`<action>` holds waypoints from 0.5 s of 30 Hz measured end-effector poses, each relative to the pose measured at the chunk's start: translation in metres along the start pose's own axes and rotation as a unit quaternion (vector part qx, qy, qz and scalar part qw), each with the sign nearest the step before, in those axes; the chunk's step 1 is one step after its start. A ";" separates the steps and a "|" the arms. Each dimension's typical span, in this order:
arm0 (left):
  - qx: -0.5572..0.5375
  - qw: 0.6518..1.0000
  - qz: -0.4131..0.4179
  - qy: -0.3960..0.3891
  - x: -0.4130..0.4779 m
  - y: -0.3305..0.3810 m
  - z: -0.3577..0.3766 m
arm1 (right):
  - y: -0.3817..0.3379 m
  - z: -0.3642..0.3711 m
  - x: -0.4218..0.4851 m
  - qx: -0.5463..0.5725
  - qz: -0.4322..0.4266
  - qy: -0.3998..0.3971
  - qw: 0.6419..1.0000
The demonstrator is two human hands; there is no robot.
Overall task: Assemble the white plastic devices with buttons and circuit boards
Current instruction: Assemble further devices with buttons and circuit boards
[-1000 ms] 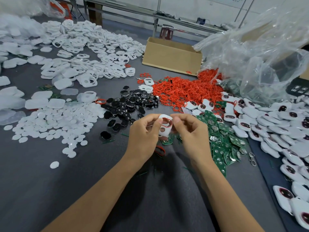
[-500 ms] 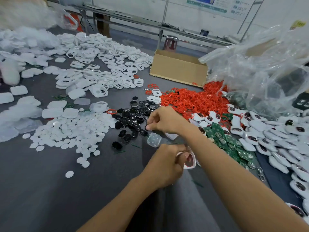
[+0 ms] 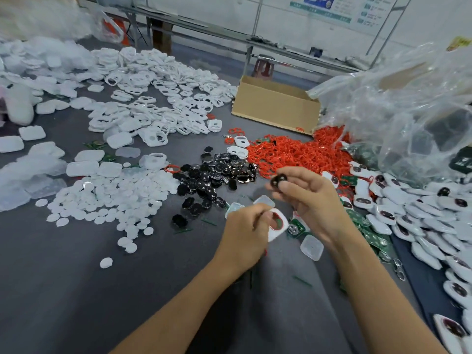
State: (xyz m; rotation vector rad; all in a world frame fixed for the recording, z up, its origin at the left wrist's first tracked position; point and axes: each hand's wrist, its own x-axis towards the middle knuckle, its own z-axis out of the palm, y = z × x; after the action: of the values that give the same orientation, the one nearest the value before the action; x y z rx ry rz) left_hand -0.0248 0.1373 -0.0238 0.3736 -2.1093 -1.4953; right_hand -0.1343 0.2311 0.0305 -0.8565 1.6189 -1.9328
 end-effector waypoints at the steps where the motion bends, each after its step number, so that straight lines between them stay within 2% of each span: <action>1: -0.008 1.000 -0.011 0.012 0.002 0.000 -0.001 | 0.001 -0.005 -0.011 0.037 -0.005 0.005 0.999; 3: -0.073 0.996 -0.049 0.019 0.005 0.001 -0.003 | 0.007 -0.012 -0.028 0.063 -0.015 0.016 0.998; 6: -0.177 0.979 -0.105 -0.011 0.006 0.003 -0.003 | 0.015 -0.016 -0.040 0.064 -0.027 0.024 0.997; 9: -0.215 0.970 -0.109 -0.039 0.005 0.003 -0.003 | 0.019 -0.013 -0.041 0.054 -0.044 0.021 0.997; 15: -0.322 0.940 -0.110 -0.033 0.007 0.005 -0.004 | 0.019 -0.017 -0.040 0.033 -0.047 0.050 0.997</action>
State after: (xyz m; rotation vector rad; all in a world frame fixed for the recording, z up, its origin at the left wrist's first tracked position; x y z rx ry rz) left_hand -0.0280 0.1324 -0.0165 0.3153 -1.5295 -2.2417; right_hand -0.1195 0.2668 0.0038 -0.8359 1.5866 -2.1119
